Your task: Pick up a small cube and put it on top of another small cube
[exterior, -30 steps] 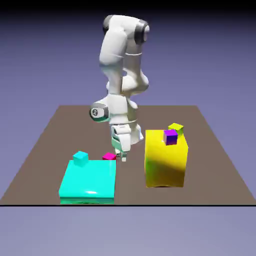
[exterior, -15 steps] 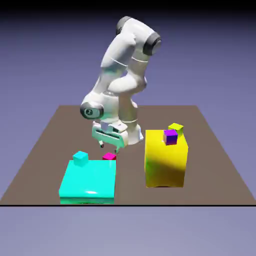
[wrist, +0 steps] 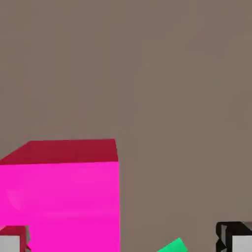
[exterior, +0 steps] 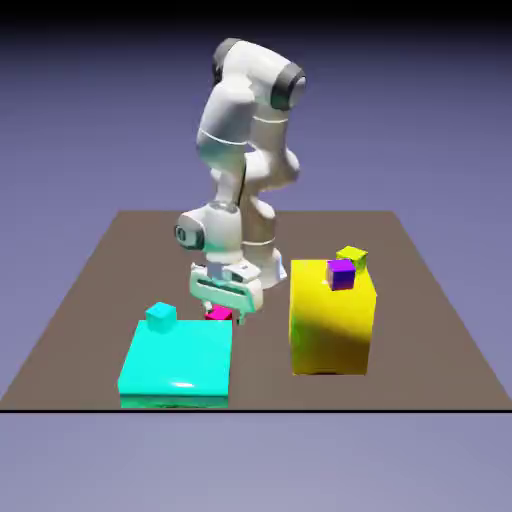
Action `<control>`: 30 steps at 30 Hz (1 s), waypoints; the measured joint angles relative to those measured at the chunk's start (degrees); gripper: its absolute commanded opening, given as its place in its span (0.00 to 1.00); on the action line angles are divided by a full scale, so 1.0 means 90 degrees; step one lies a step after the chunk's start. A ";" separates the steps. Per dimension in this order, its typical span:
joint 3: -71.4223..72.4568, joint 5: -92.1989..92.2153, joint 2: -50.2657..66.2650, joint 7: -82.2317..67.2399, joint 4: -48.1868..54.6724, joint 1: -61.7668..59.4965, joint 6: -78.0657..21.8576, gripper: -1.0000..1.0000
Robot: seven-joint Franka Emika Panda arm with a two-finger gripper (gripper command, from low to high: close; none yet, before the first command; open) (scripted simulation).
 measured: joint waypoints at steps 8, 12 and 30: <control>0.1344 0.2213 -0.0189 -0.2193 -0.0404 -0.1201 -0.0352 0.50; 0.2016 0.3320 -0.0283 -0.3290 -0.0606 -0.1801 -0.0528 0.50; 0.0270 0.0447 -0.0038 -0.0444 -0.0081 -0.0241 -0.0077 0.00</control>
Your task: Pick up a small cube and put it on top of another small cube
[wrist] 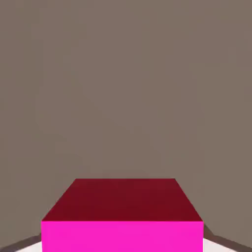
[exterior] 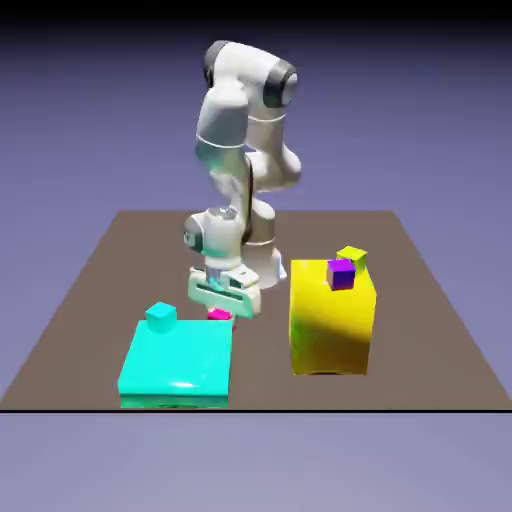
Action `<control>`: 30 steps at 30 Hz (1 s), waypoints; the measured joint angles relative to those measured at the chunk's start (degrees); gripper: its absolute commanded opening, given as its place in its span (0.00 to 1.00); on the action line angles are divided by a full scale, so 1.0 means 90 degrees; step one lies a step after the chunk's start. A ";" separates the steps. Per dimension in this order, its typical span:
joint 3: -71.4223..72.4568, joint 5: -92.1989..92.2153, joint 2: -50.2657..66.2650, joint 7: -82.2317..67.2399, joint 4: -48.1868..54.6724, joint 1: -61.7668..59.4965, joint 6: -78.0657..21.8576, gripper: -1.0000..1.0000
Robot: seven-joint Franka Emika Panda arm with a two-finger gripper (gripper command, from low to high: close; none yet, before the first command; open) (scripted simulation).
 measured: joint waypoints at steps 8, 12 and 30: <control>-0.1344 -0.2216 0.0189 0.2196 0.0404 0.1201 0.0352 0.00; -0.2016 -0.3324 0.0284 0.3293 0.0606 0.1801 0.0528 0.00; -0.2068 -0.3290 -0.1003 0.5200 0.2327 0.3551 -0.1432 0.00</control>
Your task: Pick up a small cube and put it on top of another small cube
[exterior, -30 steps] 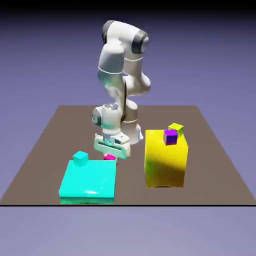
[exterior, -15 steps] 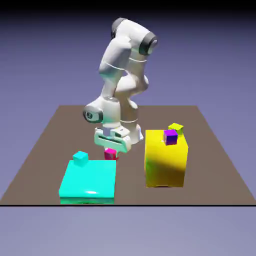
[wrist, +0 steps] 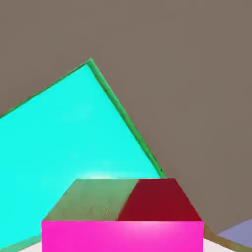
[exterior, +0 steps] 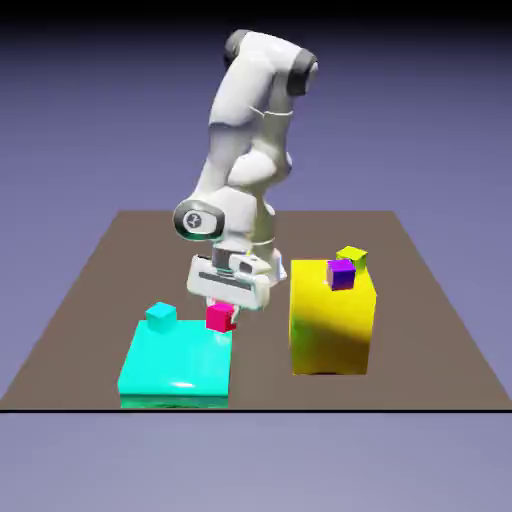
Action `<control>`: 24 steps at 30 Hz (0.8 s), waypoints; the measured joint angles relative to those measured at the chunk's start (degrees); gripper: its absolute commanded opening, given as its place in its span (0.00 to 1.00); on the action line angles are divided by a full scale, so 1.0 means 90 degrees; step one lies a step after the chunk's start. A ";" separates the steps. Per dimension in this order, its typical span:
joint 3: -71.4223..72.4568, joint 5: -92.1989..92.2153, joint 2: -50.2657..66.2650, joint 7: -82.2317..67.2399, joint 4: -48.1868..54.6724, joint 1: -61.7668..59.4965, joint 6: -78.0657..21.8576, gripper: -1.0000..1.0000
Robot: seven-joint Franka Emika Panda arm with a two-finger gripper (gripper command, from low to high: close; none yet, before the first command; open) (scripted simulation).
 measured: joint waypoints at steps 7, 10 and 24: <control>0.0988 0.1939 -0.1180 -0.0322 0.0994 0.0377 -0.1910 0.00; 0.1474 0.2771 -0.1686 -0.0461 0.1419 0.0478 -0.2729 0.00; 0.3695 0.6653 -0.2790 -0.2060 0.1412 0.0025 -0.5748 0.00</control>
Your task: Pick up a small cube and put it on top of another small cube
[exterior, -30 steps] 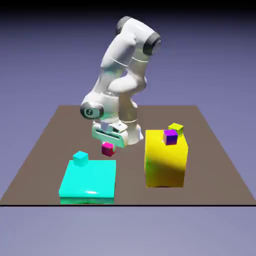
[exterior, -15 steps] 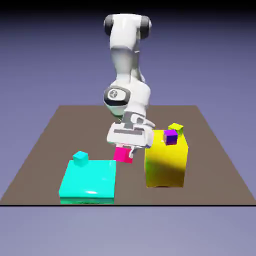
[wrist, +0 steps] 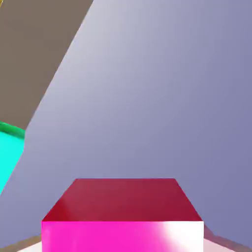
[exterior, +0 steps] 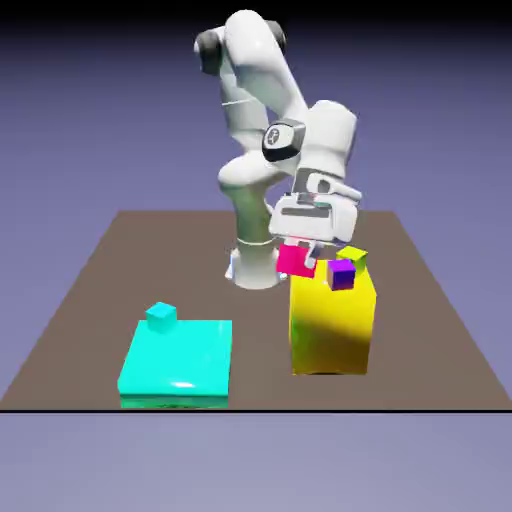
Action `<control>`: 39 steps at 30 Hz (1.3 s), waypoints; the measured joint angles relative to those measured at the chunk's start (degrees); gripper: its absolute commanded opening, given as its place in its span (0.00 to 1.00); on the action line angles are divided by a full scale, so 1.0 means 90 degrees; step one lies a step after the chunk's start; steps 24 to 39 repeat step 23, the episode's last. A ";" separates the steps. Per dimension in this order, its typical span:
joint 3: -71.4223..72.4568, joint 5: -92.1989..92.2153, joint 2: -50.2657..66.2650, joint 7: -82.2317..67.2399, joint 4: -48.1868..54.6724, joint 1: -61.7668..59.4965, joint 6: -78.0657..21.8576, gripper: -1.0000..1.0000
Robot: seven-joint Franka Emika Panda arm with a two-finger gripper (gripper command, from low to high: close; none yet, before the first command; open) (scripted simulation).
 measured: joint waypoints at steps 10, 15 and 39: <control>0.1600 0.2765 -0.0692 -0.1210 -0.0158 -0.0390 -0.2094 0.00; 0.1590 0.2969 -0.0453 -0.1301 -0.0616 -0.0416 -0.1450 0.00; 0.1698 0.2979 -0.0731 -0.1282 -0.0192 -0.0395 -0.2142 1.00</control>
